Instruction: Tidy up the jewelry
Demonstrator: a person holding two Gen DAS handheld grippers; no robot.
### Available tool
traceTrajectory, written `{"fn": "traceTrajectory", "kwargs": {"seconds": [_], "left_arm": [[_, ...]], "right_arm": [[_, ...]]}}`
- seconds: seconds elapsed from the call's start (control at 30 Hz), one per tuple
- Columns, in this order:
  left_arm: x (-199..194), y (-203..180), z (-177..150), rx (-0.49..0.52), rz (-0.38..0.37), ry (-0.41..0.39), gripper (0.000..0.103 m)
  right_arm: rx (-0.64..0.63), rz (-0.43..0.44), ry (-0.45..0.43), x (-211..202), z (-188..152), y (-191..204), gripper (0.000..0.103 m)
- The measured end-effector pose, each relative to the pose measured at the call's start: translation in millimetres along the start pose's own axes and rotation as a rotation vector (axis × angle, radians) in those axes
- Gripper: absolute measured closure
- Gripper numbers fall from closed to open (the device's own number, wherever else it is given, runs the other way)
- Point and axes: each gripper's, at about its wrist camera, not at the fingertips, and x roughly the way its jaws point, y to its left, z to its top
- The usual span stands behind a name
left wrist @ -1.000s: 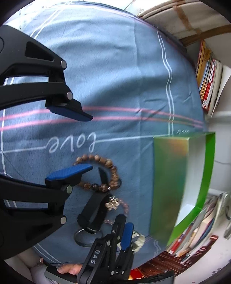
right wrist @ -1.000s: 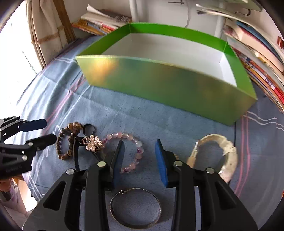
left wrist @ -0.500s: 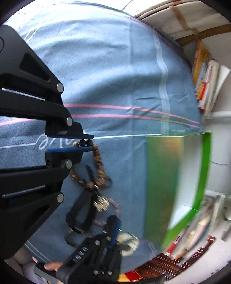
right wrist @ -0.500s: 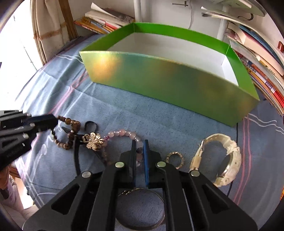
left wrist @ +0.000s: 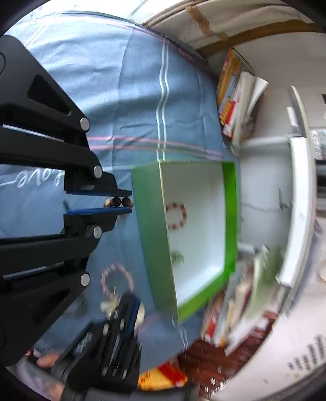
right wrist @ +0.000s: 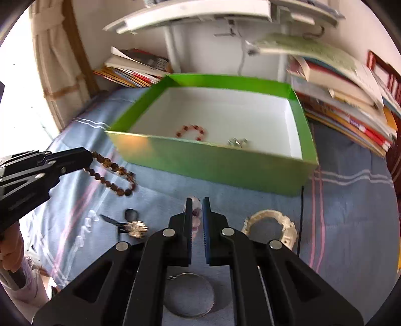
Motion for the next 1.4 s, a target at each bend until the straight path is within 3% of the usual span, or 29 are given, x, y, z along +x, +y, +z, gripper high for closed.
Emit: {"fn": "traceTrajectory", "kwargs": {"seconds": [0.2,0.3,0.6,0.8,0.87,0.93,1.0,1.07,1.27,1.4], "left_arm": [[34,22,-13,-0.072,0.034,0.092,0.092],[37,27,-15,-0.090,0.048,0.102,0.077],[56,32,-21,-0.101,0.102,0.151,0.065],[68,30,-25,-0.091,0.104,0.182,0.064],[67,28,-26,-0.086,0.104,0.181,0.065],[66,27,-26,-0.082,0.095,0.180,0.069],[64,24,-28,-0.069,0.074,0.179,0.087],[63,21,-29,-0.060,0.057,0.184,0.095],[43,15,-25,-0.052,0.026,0.147,0.095],[16,7,-12,-0.030,0.016,0.078,0.095]], "right_arm": [[0.054,-0.026,0.047,14,-11,-19,0.081],[0.042,-0.046,0.044,14,-12,-19,0.069],[-0.053,-0.003,0.086,28,-17,9,0.068],[-0.079,-0.023,0.135,47,-19,19,0.068],[-0.093,-0.037,0.130,48,-21,22,0.070],[-0.101,-0.030,0.127,48,-22,24,0.092],[-0.101,-0.019,0.130,48,-22,26,0.094],[-0.095,-0.003,0.130,47,-23,26,0.095],[-0.086,0.019,0.079,26,-18,25,0.095],[-0.072,0.018,-0.023,-11,-4,20,0.095]]}}
